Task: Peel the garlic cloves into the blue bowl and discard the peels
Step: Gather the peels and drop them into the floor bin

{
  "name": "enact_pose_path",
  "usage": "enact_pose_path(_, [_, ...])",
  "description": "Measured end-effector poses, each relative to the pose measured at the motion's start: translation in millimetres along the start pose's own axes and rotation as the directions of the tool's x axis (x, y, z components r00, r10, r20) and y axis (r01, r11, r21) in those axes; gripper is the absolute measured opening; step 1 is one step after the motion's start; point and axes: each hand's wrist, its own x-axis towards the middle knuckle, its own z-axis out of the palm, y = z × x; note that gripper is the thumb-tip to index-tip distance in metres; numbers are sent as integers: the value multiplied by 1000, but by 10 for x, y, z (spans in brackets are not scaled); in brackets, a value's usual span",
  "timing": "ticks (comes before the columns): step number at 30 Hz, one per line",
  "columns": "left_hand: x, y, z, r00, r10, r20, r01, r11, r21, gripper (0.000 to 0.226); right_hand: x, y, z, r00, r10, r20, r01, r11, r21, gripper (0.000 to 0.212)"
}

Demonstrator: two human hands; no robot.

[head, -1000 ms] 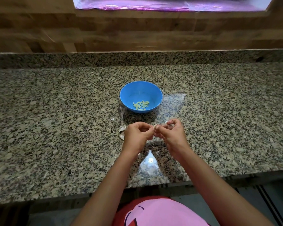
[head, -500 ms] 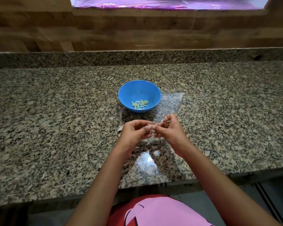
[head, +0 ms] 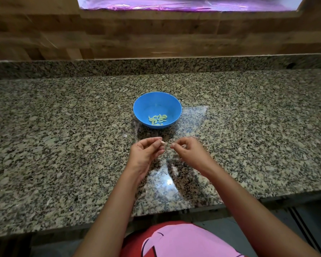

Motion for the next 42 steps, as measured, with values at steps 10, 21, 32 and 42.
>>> enact_pose_path(10, [-20, -85, 54, 997, 58, 59, -64, 992, 108, 11, 7, 13, 58, 1000, 3, -31, 6, 953, 303, 6])
enact_pose_path(21, [-29, -69, 81, 940, 286, 185, -336, 690, 641, 14, 44, 48, 1, 998, 12, -54, 7, 940, 340, 9])
enact_pose_path(32, [36, -109, 178, 873, 407, 269, -424, 363, 829, 14, 94, 24, -89, 999, 14, 43, -22, 983, 183, 19])
enact_pose_path(42, [122, -60, 208, 907, 399, 136, -345, 516, 784, 11, 149, 143, -72, 996, -9, 89, 25, 984, -174, 5])
